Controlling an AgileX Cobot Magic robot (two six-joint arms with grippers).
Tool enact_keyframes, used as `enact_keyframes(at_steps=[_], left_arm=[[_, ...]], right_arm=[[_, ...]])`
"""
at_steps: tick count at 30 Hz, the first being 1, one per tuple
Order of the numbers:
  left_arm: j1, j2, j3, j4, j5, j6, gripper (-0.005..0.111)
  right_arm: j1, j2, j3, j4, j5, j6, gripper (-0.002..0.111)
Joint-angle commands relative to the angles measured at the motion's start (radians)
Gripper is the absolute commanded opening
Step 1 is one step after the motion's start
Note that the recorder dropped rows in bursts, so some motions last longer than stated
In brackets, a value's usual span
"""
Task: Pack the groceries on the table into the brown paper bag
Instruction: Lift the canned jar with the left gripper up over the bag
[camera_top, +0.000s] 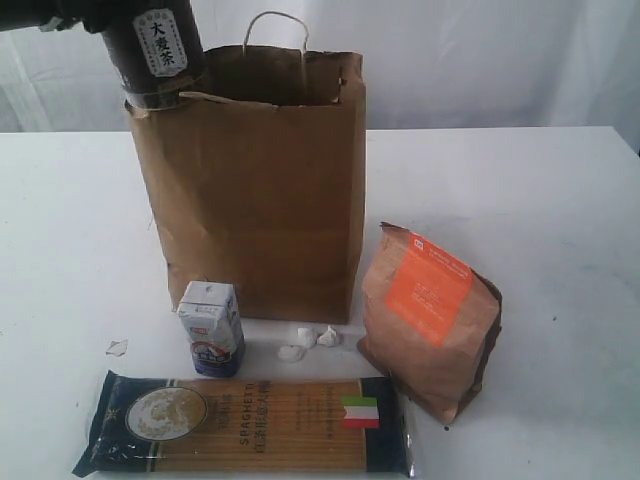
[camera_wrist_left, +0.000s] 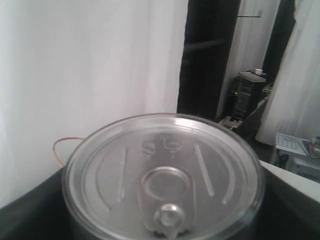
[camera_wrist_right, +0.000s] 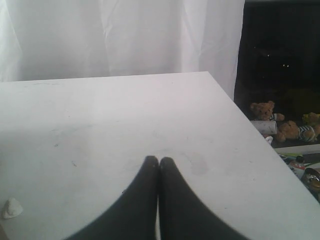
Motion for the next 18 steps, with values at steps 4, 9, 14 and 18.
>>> enact_keyframes(at_steps=[4,9,14,18], left_arm=[[-0.001,0.043,-0.129,-0.067,0.081,-0.008,0.0],[-0.007,0.067,-0.193,-0.067,0.084,-0.032,0.0],[-0.007,0.112,-0.195,-0.067,0.052,0.006,0.0],[-0.007,0.187,-0.195,-0.067,0.147,-0.011,0.0]], right_arm=[[-0.006,0.002,0.004,0.001,-0.004,-0.004,0.0],[-0.006,0.002,0.004,0.001,-0.004,-0.004,0.0],[-0.006,0.002,0.004,0.001,-0.004,-0.004,0.0],[-0.006,0.002,0.004,0.001,-0.004,-0.004,0.0]])
